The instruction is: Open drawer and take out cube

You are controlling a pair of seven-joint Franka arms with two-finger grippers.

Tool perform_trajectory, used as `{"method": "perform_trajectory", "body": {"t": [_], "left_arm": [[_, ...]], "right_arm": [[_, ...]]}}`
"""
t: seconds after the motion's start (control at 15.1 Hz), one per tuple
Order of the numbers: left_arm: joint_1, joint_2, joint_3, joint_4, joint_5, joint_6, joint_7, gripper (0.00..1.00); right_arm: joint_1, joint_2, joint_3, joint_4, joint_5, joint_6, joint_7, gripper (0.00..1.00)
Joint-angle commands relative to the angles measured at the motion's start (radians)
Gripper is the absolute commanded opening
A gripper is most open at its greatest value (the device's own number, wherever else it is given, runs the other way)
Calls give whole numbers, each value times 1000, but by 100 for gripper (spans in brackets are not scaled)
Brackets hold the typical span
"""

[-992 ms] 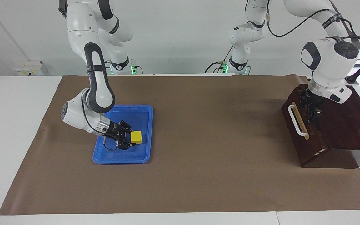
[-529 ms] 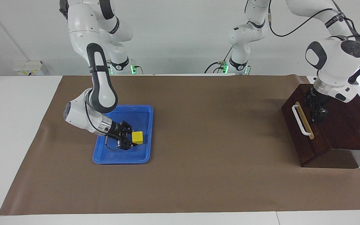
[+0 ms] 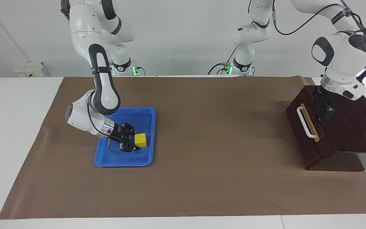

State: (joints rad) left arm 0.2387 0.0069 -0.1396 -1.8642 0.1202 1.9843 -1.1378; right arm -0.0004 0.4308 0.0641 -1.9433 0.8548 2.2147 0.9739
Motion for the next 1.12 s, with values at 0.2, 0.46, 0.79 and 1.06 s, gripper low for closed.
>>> {"method": "perform_trajectory", "body": {"t": [0.2, 0.46, 0.79, 1.06], "left_arm": [[-19, -80, -11, 36, -79, -113, 448, 100], [-91, -108, 24, 26, -82, -186, 693, 100], [-284, -117, 198, 28, -82, -232, 864, 100], [-314, -117, 210, 33, -108, -228, 877, 100]], "right_arm": [[-3, -21, 2, 36, 15, -36, 61, 100], [-13, -67, -4, 84, -11, -108, 121, 100], [-39, -210, -7, 133, -287, -294, 103, 100], [-72, -254, -15, 286, -424, -544, -96, 100]]}}
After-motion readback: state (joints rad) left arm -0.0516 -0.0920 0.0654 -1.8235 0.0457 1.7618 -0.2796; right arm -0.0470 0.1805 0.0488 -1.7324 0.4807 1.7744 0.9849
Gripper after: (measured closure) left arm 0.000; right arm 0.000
